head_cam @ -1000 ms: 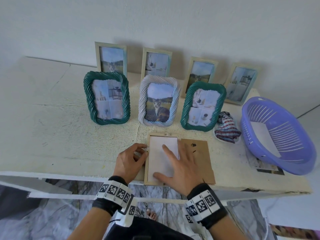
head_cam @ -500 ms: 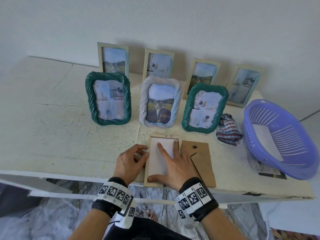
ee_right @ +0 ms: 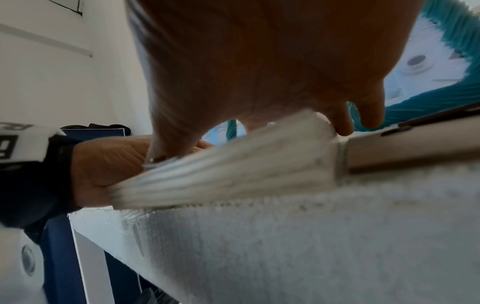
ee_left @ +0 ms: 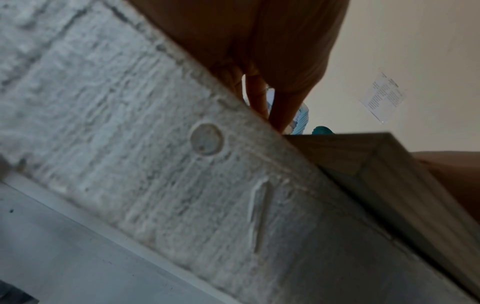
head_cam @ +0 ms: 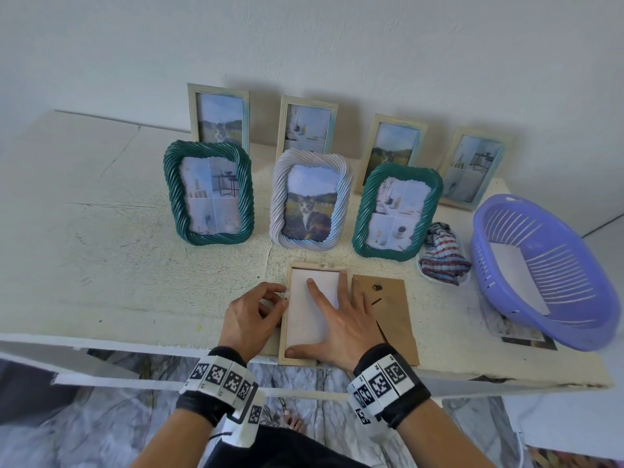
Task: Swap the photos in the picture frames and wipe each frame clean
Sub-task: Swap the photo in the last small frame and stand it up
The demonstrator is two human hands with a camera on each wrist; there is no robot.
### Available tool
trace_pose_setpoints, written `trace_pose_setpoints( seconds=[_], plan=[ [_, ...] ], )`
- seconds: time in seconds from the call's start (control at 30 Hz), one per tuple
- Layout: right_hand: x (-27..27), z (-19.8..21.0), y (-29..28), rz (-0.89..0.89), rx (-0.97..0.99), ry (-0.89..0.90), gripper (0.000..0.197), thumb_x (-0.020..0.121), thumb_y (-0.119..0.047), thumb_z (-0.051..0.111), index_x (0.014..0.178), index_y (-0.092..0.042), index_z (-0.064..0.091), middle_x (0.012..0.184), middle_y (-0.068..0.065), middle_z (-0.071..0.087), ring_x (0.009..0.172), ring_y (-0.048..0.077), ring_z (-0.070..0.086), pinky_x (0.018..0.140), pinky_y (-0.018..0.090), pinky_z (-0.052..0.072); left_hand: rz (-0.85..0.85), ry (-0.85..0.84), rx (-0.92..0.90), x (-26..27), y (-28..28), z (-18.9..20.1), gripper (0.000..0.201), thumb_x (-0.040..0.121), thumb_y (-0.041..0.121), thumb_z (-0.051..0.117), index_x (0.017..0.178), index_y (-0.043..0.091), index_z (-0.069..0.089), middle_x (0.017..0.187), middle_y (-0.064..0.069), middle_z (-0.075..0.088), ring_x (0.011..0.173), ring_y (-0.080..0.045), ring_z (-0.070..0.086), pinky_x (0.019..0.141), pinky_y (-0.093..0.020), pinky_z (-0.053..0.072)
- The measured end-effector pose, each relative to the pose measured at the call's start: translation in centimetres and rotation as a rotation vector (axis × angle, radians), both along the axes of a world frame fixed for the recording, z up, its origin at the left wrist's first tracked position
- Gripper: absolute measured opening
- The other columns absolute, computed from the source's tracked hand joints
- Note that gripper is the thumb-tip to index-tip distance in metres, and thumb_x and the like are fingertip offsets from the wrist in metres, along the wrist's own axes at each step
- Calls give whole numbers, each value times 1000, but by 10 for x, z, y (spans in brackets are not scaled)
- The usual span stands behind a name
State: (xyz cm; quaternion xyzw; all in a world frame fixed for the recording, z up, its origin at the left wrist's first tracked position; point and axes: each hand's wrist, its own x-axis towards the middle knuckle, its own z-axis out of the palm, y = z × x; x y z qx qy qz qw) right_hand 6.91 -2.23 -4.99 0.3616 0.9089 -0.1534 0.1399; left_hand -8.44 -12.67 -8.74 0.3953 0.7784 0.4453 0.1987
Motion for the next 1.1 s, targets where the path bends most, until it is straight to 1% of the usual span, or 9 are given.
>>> trace_pose_setpoints(
  seconds=[0.33, 0.53, 0.63, 0.73, 0.8, 0.87, 0.93, 1.0, 1.1],
  plan=[
    [-3, 6, -2, -65, -64, 35, 128, 55, -89, 56, 148, -38, -15, 158, 20, -10, 144, 43, -9, 117, 52, 5, 5, -17, -13, 0, 0, 2, 16, 86, 23, 71, 101, 28, 67, 79, 16, 67, 62, -6, 62, 62, -20, 51],
    [-2, 11, -9, -56, 119, 163, 108, 63, -85, 54, 149, -39, 6, 148, 11, 32, 136, 37, 24, 112, 47, 23, 1, -37, 3, 0, 0, 2, 15, 87, 23, 70, 102, 25, 68, 81, 15, 68, 64, -6, 63, 65, -34, 56],
    [1, 14, -7, -130, 10, 267, 112, 63, -81, 60, 148, -42, -1, 156, 8, 14, 137, 31, 24, 109, 40, 29, 29, -88, 106, 1, -1, 8, 12, 91, 27, 64, 103, 25, 66, 89, 12, 68, 77, -3, 64, 64, -39, 58],
    [8, 21, -3, -168, -50, 352, 117, 61, -77, 66, 149, -43, -4, 160, 6, -2, 144, 27, 10, 113, 39, 23, -13, -217, 193, 9, -1, 28, 31, 88, 48, 58, 112, 29, 61, 91, 9, 70, 86, -6, 66, 65, -37, 59],
    [13, 26, -3, -168, -96, 397, 118, 59, -76, 69, 149, -43, 0, 160, 3, -7, 146, 22, 6, 113, 36, 22, -68, -347, 199, 16, 2, 40, 35, 82, 39, 65, 115, 34, 56, 89, 5, 70, 82, -12, 68, 69, -33, 58],
    [21, 31, -3, -200, -203, 481, 107, 64, -67, 74, 148, -44, 14, 160, -4, -10, 145, 12, 6, 110, 22, 20, -69, -410, 200, 21, 6, 43, 31, 79, 27, 65, 107, 37, 55, 87, -2, 70, 78, -20, 68, 72, -39, 57],
    [30, 32, -1, -255, -262, 648, 77, 76, -50, 73, 140, -48, 31, 158, -11, 4, 144, 7, 14, 108, 15, 19, -41, -410, 199, 20, 9, 41, 23, 81, 21, 65, 98, 35, 58, 87, -5, 69, 78, -24, 67, 73, -48, 57],
    [38, 31, 3, -331, -319, 864, 56, 86, -31, 67, 133, -48, 41, 149, -20, 34, 134, 6, 38, 108, 30, 35, -17, -378, 173, 19, 11, 39, 21, 86, 13, 65, 97, 30, 60, 88, -3, 69, 79, -23, 66, 74, -50, 58],
    [40, 37, 1, -471, -533, 1128, 56, 89, -2, 63, 132, -32, 45, 110, -24, 65, 99, 7, 65, 87, 41, 54, -109, -282, 69, 21, 13, 41, 18, 93, 17, 61, 101, 34, 62, 97, 6, 67, 83, -7, 65, 73, -33, 57]
  ],
)
